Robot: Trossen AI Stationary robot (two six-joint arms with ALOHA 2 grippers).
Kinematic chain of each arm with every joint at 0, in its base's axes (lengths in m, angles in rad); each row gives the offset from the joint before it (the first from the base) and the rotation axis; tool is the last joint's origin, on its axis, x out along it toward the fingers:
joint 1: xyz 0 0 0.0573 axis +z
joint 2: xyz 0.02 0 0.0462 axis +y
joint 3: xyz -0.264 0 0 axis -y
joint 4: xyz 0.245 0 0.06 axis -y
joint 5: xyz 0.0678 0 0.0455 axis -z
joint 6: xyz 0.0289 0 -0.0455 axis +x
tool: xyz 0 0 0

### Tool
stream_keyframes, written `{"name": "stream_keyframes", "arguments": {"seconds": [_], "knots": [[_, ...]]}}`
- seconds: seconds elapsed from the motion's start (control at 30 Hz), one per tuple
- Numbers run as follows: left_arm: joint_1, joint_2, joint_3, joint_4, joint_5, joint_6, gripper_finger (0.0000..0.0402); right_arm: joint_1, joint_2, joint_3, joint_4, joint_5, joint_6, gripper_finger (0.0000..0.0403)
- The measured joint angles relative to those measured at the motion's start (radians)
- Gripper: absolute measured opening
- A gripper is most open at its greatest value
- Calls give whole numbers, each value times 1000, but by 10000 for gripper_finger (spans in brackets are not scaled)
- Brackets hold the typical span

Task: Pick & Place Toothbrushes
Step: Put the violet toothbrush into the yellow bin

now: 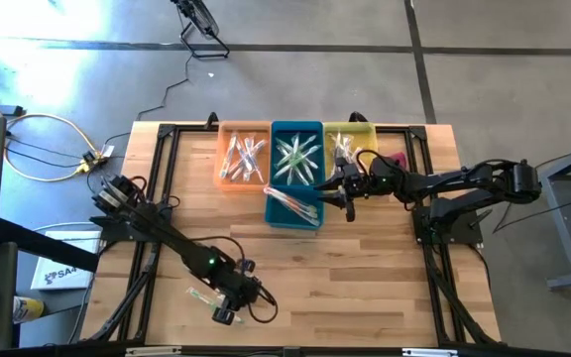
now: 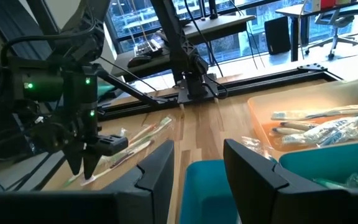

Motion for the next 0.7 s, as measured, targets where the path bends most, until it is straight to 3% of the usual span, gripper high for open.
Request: {"name": "stream_keyframes", "arguments": {"seconds": [0.7], "knots": [[1, 65, -4, 5, -2, -22, 143, 0, 0, 0, -18, 0, -1, 133]]}}
